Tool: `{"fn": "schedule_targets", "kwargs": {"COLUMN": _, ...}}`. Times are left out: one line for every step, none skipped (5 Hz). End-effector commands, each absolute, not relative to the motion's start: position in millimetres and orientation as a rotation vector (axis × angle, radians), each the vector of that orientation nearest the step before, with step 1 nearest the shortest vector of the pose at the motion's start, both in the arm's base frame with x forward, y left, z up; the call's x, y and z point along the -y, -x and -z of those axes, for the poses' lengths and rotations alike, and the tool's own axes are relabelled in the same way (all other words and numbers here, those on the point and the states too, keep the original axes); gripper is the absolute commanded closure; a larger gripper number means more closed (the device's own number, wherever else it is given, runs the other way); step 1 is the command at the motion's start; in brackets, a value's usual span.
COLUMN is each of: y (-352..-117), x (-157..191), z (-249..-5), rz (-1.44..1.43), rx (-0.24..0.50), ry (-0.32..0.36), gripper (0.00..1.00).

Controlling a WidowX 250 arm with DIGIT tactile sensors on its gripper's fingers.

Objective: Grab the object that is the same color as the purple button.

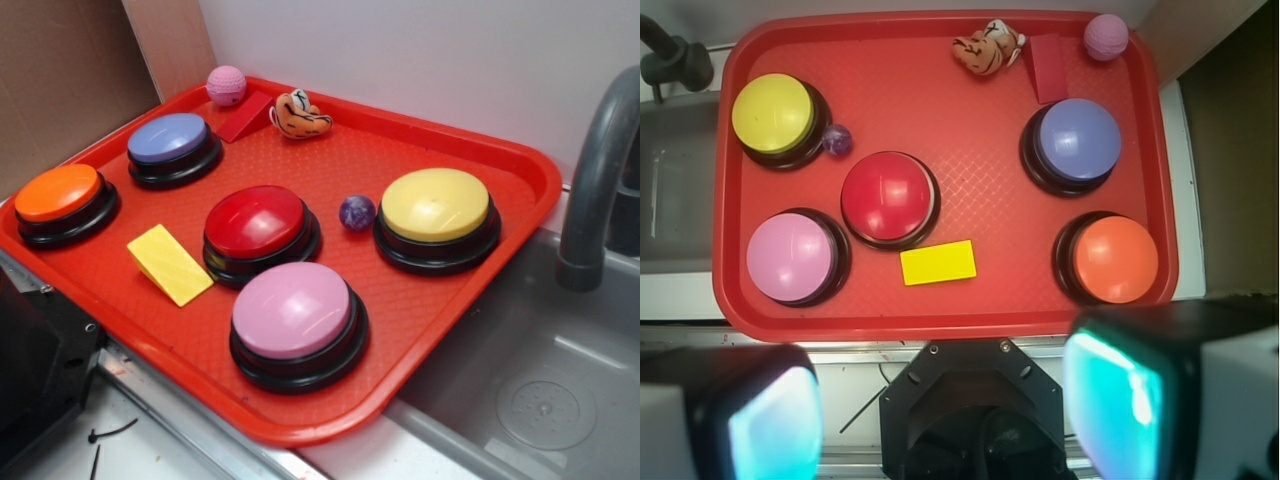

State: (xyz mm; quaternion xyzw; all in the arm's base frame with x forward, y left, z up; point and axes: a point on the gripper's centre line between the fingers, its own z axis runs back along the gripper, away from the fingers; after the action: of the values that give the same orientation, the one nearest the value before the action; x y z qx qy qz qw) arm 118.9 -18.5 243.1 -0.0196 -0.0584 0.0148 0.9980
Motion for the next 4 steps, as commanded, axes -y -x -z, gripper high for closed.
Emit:
{"fn": "schedule_targets", "kwargs": {"y": -119, "x": 18, "z": -243, "rz": -0.03, "rx": 0.117, "ry": 0.039, "gripper": 0.0}}
{"fn": "schedule_targets", "kwargs": {"y": -142, "x": 33, "z": -230, "rz": 0.202, "rx": 0.165, "ry": -0.002, "gripper": 0.0}}
{"fn": "schedule_targets", "kwargs": {"y": -165, "x": 48, "z": -216, "rz": 0.435, "rx": 0.208, "ry": -0.014, "gripper": 0.0}}
{"fn": "schedule_targets", "kwargs": {"y": -192, "x": 62, "z": -200, "rz": 0.688, "rx": 0.279, "ry": -0.08, "gripper": 0.0}}
